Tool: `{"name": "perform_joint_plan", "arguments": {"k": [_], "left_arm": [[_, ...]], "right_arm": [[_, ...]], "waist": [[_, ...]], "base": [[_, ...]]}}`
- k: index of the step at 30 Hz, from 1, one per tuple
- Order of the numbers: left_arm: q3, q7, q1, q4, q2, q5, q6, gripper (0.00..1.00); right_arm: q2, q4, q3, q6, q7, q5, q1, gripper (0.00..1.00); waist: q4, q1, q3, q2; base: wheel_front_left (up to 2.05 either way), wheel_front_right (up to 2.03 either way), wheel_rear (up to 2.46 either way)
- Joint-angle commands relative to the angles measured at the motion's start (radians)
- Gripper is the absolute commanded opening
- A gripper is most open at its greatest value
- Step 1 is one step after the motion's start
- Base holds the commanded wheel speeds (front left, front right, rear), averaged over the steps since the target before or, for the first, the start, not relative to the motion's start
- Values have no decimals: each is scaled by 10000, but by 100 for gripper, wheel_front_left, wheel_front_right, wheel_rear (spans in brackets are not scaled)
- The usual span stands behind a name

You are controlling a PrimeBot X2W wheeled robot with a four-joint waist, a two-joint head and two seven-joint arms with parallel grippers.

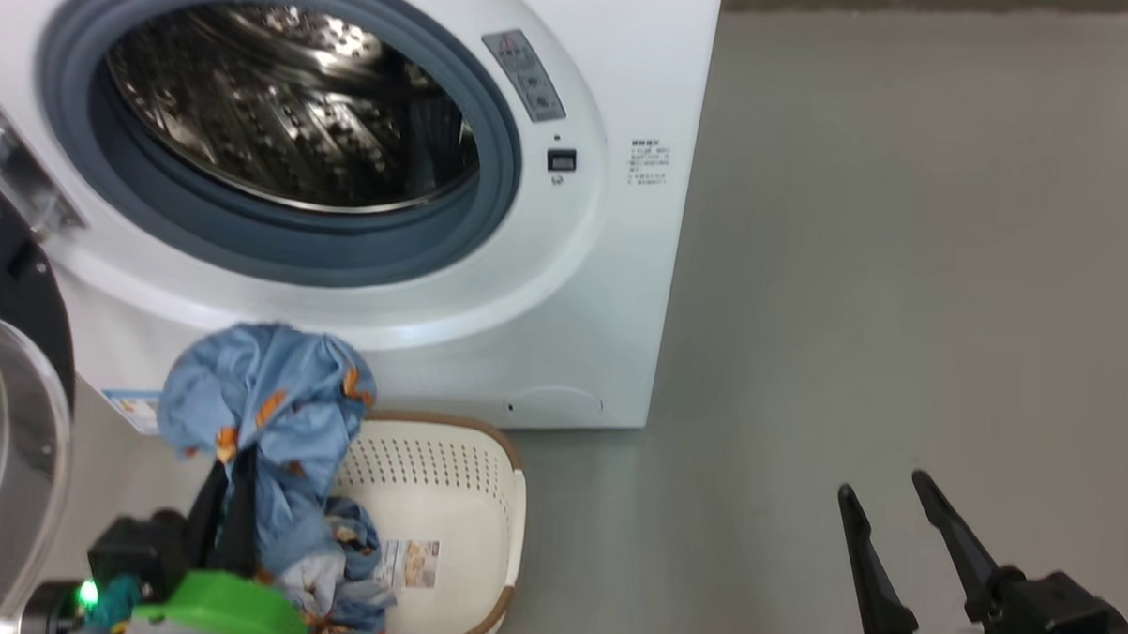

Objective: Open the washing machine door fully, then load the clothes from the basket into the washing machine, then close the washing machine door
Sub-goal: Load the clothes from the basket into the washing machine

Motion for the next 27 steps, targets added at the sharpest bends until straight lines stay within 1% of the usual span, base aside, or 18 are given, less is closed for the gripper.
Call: {"name": "perform_joint_plan", "arguments": {"k": [1,7,11,15,18,22,26,27], "left_arm": [[396,-168,-829,98,107,-110,-91,0],[514,-74,-2482,1563,106,-446,-415,0],[662,-57,-3805,2642,234,-626,-636,0],[784,145,-5231,3779,390,-886,-974,0],[875,408,-6327,4617,593,-1070,-1246,0],[888,1041,-7735,5520,1028,-1171,-1498,0],[821,1969,-9044,6034,1606,-1192,-1689,0],[821,1969,-9044,6034,1606,-1192,-1689,0]], "right_arm": [[-74,-344,327,87,3,-58,-567,100],[-118,-451,448,87,-40,-38,-1107,100],[-228,-400,560,87,-199,35,-1582,100],[-266,-255,667,87,-418,132,-2026,100],[-258,-100,802,87,-588,201,-2367,100],[-238,121,976,87,-822,357,-2805,100],[-217,378,1171,87,-1019,484,-3227,100],[-217,378,1171,87,-1019,484,-3227,100]], "waist": [[-140,0,621,0],[-470,0,1781,0],[-805,0,2600,0],[-1126,0,3360,0],[-1387,0,3895,0],[-1756,0,4570,0],[-2137,0,5199,0],[-2137,0,5199,0]], "base": [[0,0,0],[0,0,0],[0,0,0],[0,0,0],[0,0,0],[0,0,0],[0,0,0],[0,0,0]]}}
